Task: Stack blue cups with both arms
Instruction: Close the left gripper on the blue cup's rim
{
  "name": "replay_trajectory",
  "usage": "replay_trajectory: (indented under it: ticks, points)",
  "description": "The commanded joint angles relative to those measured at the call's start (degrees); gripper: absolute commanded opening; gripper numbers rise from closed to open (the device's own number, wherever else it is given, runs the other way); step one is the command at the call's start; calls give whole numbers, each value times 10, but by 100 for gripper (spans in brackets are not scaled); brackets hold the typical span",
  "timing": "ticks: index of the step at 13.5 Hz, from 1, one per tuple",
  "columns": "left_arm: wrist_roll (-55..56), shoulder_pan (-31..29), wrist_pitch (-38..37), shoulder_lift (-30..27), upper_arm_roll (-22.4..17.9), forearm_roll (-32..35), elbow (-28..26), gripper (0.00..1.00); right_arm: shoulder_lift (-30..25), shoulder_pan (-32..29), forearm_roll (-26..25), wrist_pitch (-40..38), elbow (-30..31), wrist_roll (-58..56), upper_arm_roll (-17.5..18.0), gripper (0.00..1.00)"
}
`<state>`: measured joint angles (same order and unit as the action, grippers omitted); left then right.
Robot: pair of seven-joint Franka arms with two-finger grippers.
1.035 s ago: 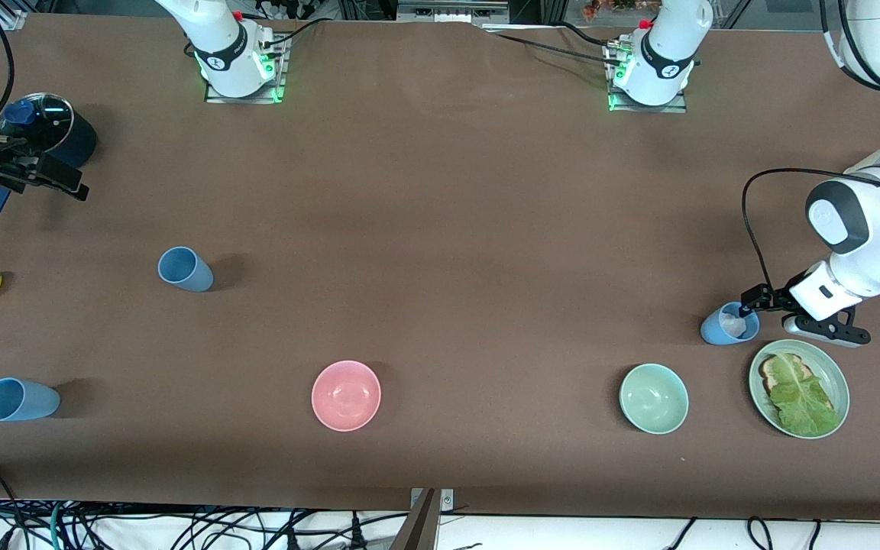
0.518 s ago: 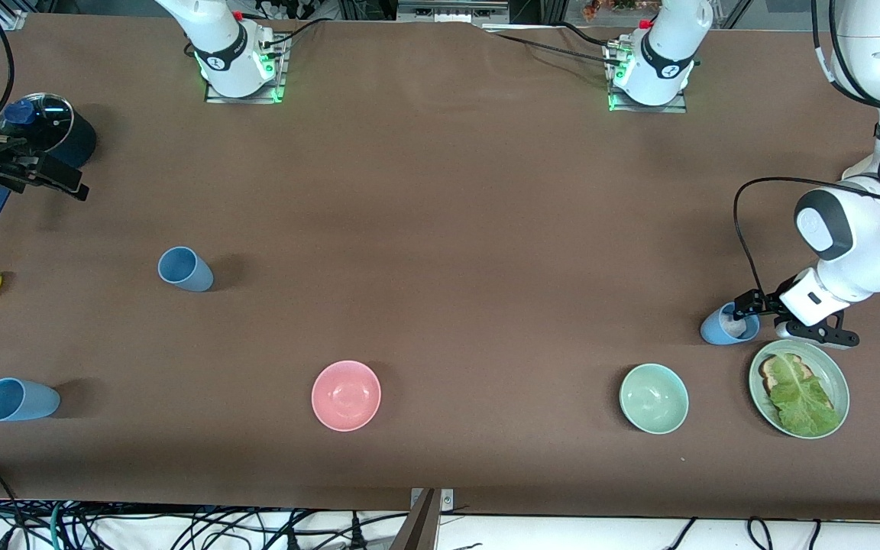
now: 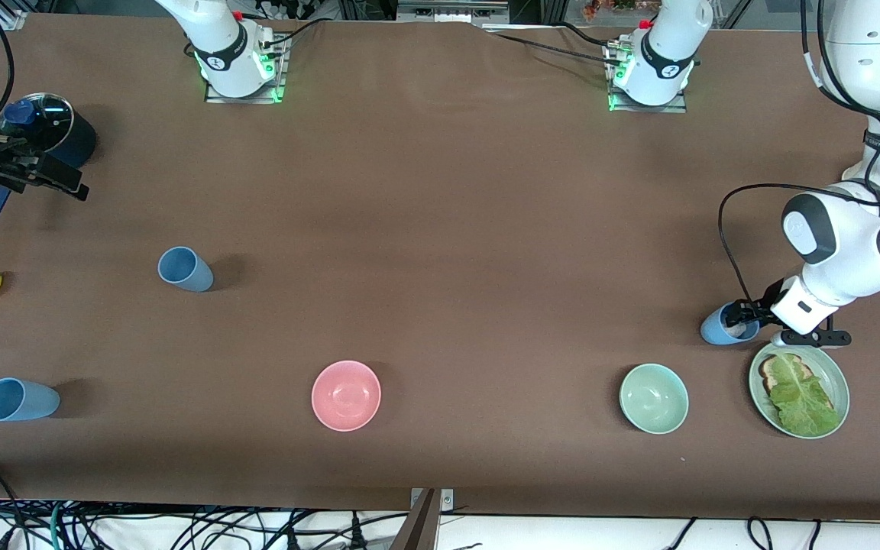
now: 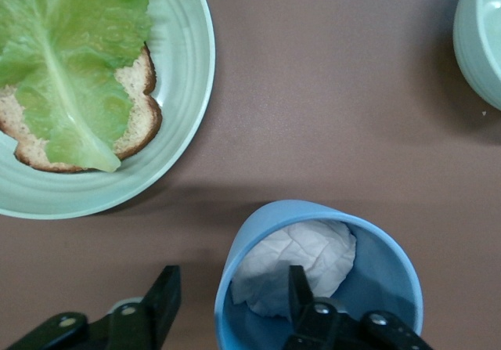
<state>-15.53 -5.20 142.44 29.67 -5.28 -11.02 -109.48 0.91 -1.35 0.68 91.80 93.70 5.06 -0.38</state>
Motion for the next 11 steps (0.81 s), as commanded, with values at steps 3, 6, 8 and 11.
replay_trajectory:
  ticks: [3, 6, 8, 11]
  points:
    - [24, 6, 2, 5, -8, 20, 9, 9, -4, -6, 6, 0, -1, 2, 4, 100]
    - [24, 6, 1, 2, -7, 20, 13, 0, -4, -6, 6, 0, -1, 2, 4, 100]
    - [24, 8, -14, -4, -7, 21, 33, 0, -4, -6, 7, 0, -1, 2, 4, 100]
    - [26, 11, -99, -13, -4, 21, 89, 0, -4, -6, 7, 0, -1, 2, 4, 100]
